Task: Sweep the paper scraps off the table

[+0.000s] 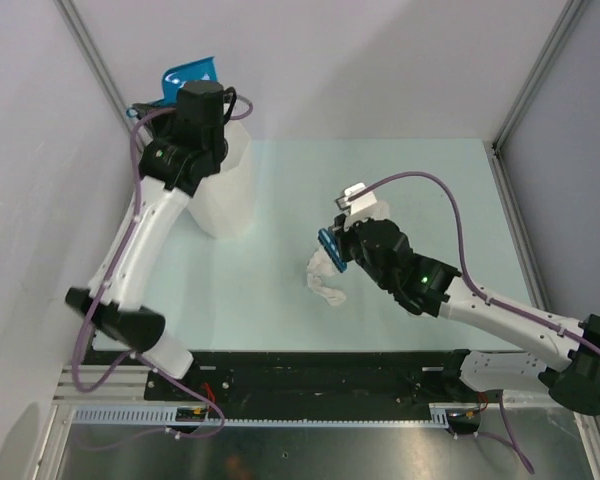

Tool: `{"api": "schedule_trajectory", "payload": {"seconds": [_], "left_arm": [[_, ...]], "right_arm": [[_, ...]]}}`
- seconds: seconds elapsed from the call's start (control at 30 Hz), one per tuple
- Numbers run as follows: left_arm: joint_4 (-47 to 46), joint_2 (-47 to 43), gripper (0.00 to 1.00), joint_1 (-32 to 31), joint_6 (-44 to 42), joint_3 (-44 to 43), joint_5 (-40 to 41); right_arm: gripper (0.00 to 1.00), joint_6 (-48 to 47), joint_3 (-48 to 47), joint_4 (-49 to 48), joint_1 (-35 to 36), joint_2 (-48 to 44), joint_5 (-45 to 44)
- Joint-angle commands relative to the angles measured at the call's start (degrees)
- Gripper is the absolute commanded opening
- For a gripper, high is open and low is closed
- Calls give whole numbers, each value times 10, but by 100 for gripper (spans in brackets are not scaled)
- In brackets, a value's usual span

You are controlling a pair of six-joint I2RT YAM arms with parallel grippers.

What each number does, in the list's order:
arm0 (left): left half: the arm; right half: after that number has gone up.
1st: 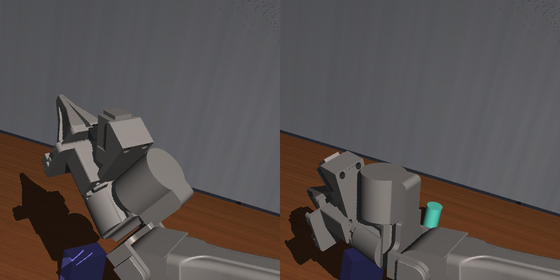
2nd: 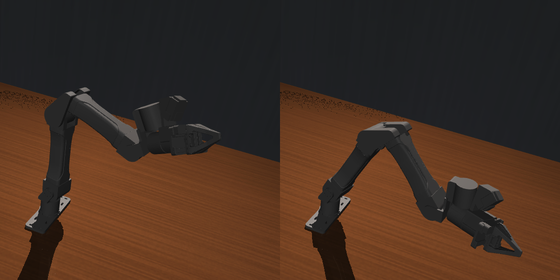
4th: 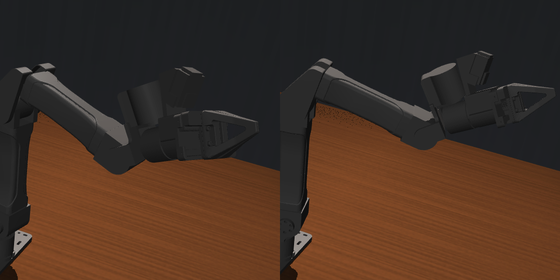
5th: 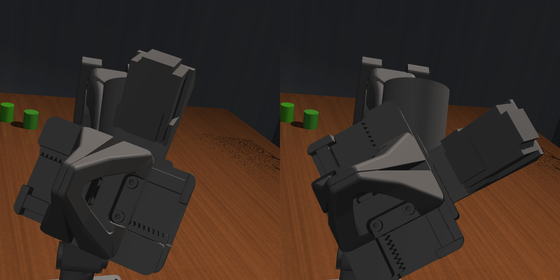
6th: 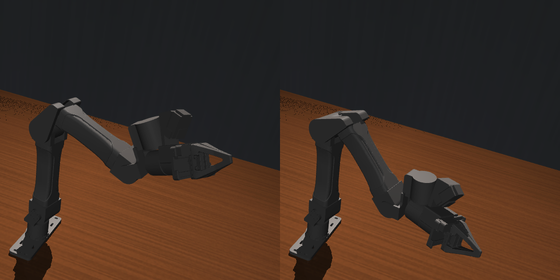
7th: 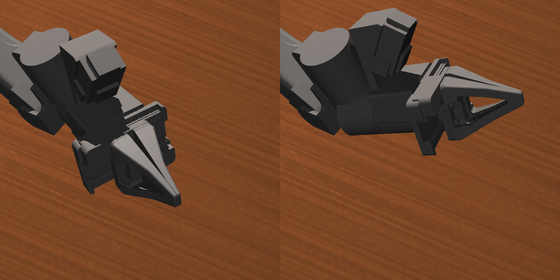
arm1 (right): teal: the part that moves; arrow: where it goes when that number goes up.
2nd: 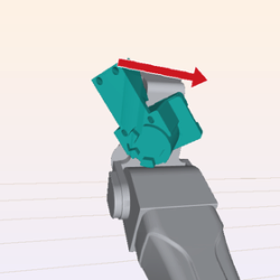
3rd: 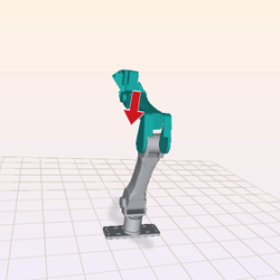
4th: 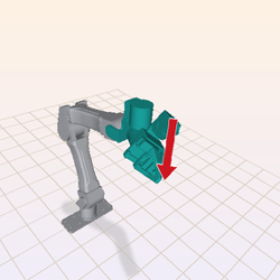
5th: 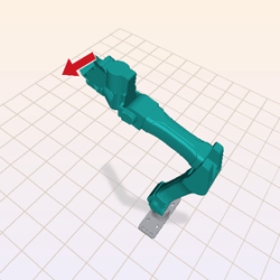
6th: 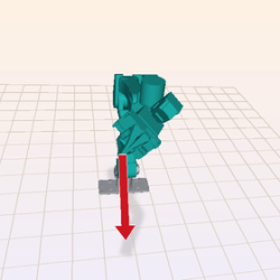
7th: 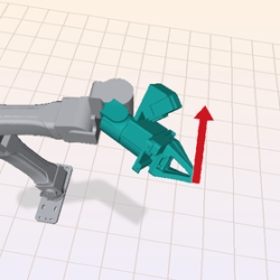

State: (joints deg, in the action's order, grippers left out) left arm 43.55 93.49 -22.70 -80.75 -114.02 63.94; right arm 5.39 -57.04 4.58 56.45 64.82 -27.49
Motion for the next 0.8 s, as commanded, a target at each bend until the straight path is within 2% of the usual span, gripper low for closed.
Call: {"api": "schedule_trajectory", "payload": {"seconds": [0.0,0.17,0.23,0.33,0.4,0.43,0.47,0.53,0.67,0.77], "left_arm": [[-16,-148,0,-55,84,30,-86],[-11,-257,0,-131,142,254,-93],[-1,-290,0,-145,172,341,-94],[69,-294,0,-167,258,395,-140],[171,-277,0,-177,358,386,-199],[200,-269,0,-180,384,374,-262],[229,-257,0,-185,403,376,-286],[235,-253,0,-191,433,411,-354],[235,-224,0,-206,466,511,-434],[209,-171,0,-209,478,585,-447]], "right_arm": [[0,-23,7,47,10,15,54],[0,73,45,94,13,3,-80],[0,160,49,148,14,-10,-148],[0,226,75,182,18,-28,-189],[0,245,101,182,20,-33,-201],[0,255,109,179,20,-32,-200],[0,258,113,176,20,-30,-200],[0,270,126,165,22,-18,-197],[0,288,132,160,23,11,-195],[0,297,139,147,27,29,-181]]}}
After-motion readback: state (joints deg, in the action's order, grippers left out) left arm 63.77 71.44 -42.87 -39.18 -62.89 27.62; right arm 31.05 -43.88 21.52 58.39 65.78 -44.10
